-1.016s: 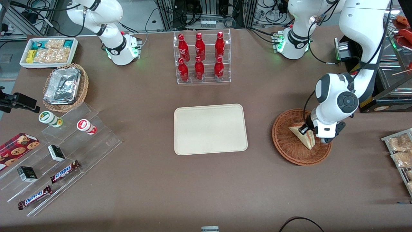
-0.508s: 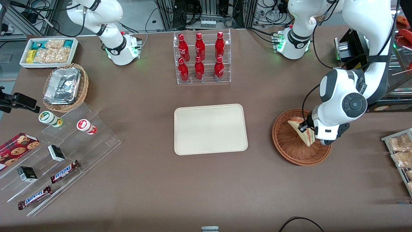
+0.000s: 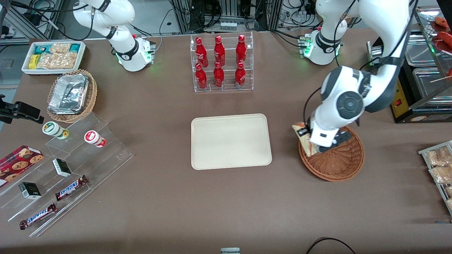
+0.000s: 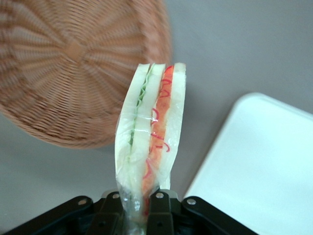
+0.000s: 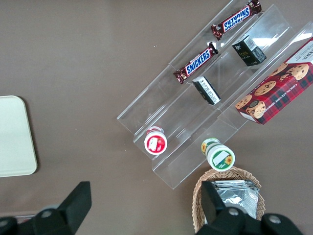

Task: Place sandwich from basket to tray
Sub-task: 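Carry the held sandwich over to the cream tray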

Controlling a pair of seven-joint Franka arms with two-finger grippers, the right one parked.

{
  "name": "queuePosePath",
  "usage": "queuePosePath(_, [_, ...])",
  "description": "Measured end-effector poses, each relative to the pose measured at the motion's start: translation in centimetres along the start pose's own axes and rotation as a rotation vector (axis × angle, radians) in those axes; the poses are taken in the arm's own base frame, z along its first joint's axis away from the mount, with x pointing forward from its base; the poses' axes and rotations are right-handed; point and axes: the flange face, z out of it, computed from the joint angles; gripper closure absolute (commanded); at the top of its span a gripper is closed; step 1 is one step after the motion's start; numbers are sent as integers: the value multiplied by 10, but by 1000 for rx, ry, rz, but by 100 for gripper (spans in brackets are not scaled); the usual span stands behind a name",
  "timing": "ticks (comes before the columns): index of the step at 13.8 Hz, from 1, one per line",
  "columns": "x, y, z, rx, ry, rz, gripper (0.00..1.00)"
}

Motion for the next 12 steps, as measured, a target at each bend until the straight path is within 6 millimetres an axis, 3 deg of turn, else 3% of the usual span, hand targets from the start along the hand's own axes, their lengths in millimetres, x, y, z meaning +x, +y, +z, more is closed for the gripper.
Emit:
queuePosePath(6, [-75,119,38,-38,34,143,100])
queuePosePath(10, [-123,177,57,-52,26,139,100])
queuePosePath(12, [-136,198,68,-46,42,123,100])
